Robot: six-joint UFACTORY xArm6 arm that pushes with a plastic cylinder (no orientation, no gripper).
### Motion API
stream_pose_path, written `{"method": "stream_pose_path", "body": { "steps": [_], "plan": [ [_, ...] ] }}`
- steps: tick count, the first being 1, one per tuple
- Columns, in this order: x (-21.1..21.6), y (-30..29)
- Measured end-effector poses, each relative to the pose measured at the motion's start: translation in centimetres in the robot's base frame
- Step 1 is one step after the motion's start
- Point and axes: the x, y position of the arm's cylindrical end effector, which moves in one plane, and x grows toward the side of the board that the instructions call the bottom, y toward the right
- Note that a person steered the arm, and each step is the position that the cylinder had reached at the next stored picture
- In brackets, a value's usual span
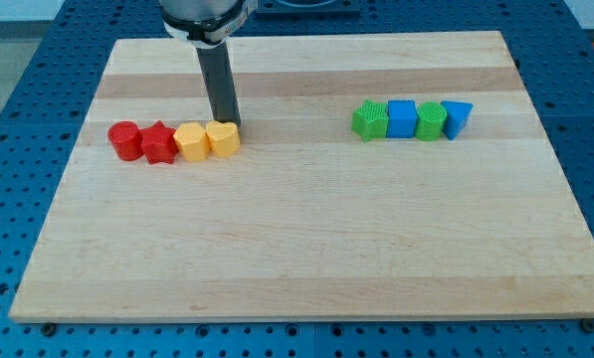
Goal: Move the red circle slightly up
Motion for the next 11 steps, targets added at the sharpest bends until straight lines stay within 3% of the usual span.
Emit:
{"method": "stream_pose_path", "body": {
  "steps": [3, 6, 8, 11],
  "plan": [
    [-3.1, -2.6],
    [0.3, -19.7],
    [7.1, -18.3],
    [4.5, -12.8]
  ]
}}
